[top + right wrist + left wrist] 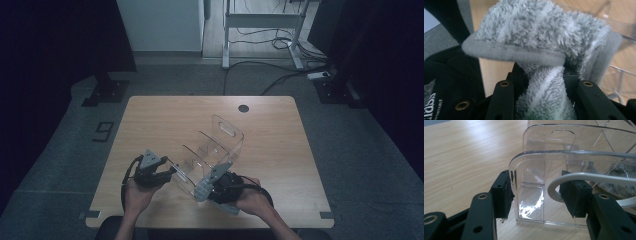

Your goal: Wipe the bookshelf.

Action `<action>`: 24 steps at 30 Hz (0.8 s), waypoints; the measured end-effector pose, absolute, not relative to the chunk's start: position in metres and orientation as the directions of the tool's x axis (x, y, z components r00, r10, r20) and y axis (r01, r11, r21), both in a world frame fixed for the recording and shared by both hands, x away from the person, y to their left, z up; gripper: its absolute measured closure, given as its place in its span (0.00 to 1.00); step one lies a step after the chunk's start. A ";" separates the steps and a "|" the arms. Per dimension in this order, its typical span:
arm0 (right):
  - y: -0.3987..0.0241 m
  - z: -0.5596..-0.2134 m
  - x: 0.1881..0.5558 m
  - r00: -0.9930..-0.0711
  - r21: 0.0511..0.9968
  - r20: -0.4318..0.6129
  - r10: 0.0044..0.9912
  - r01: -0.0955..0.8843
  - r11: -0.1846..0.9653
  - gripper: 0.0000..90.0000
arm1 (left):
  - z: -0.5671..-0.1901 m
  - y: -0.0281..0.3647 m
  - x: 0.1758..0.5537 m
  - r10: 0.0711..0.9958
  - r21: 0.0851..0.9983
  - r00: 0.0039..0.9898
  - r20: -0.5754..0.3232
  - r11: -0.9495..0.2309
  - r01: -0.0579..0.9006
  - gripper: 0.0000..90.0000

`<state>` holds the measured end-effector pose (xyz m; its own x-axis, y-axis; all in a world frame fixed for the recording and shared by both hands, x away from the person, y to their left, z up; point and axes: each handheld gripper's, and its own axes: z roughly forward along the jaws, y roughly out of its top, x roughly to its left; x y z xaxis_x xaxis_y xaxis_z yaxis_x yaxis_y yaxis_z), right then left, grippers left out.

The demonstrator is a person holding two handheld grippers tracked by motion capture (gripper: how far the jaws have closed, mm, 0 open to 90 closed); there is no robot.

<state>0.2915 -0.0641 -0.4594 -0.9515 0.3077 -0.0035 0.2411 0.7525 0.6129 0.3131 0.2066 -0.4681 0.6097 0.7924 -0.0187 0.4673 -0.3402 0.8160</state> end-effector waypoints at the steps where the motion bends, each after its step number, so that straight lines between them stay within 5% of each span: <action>1: -0.061 -0.460 0.290 -0.954 0.608 -0.015 0.299 0.229 0.760 0.71 | -0.468 0.207 0.313 0.792 0.815 0.610 -0.018 -0.341 0.467 0.50; 13: -0.068 -0.457 0.290 -0.953 0.605 -0.008 0.304 0.238 0.760 0.71 | -0.469 0.208 0.314 0.789 0.819 0.614 -0.020 -0.340 0.463 0.50; 24: -0.110 -0.437 0.303 -0.902 0.634 -0.027 0.431 0.318 0.705 0.72 | -0.470 0.212 0.317 0.789 0.825 0.614 -0.019 -0.335 0.455 0.50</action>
<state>0.3034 -0.1104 -0.4366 -0.9022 0.4305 -0.0268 0.3176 0.7051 0.6340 0.3167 0.2121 -0.4699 0.6144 0.7888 -0.0186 0.4546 -0.3347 0.8254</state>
